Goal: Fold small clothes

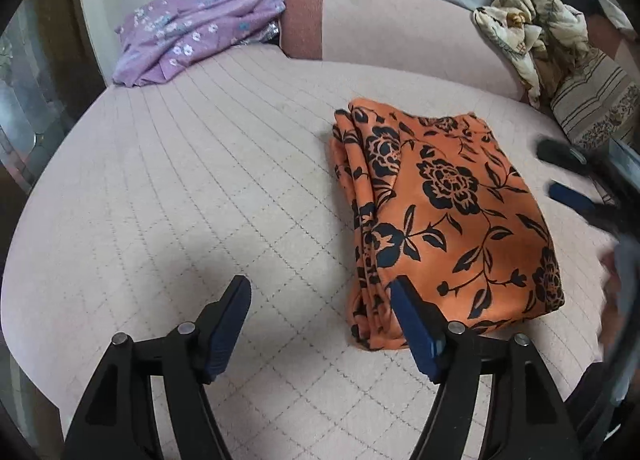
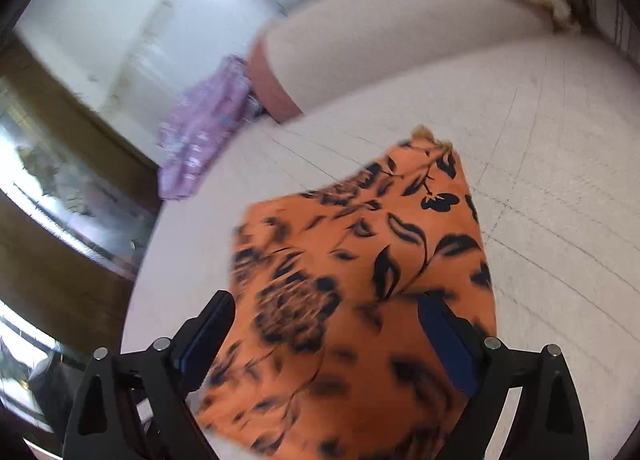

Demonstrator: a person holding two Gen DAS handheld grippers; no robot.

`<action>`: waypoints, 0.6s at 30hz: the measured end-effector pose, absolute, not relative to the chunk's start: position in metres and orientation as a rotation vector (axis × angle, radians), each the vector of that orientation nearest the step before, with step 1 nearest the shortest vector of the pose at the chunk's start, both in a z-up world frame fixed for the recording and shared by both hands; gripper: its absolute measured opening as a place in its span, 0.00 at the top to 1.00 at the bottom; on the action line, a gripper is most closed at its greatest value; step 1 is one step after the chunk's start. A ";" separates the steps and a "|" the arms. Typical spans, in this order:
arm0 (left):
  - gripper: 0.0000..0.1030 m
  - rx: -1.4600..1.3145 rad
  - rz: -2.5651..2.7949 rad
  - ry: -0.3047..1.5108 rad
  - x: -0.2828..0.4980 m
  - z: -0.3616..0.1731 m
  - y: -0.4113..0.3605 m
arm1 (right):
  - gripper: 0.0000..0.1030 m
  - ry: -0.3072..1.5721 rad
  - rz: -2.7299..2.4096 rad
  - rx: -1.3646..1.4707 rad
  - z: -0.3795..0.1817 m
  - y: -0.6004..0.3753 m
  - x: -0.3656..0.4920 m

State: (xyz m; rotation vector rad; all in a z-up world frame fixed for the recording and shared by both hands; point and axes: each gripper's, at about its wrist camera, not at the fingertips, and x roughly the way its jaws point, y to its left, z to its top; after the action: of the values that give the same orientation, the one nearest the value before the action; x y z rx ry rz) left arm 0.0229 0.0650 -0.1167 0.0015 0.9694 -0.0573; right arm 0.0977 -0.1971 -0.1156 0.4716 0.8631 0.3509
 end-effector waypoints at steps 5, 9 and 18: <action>0.23 0.014 -0.036 0.922 -0.003 -0.107 0.062 | 0.06 0.796 0.282 0.337 -0.112 -0.190 0.013; 0.16 0.043 0.032 0.860 -0.026 -0.098 0.052 | 0.06 0.840 0.209 0.252 -0.135 -0.190 -0.043; 0.16 0.083 0.052 0.850 -0.047 -0.081 0.027 | 0.03 0.841 0.133 0.050 -0.118 -0.176 -0.069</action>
State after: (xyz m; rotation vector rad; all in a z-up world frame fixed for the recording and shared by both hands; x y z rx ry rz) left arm -0.0471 0.0274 -0.0811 0.0829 0.8498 0.0516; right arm -0.0685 -0.1759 -0.1183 0.0499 0.8413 0.1327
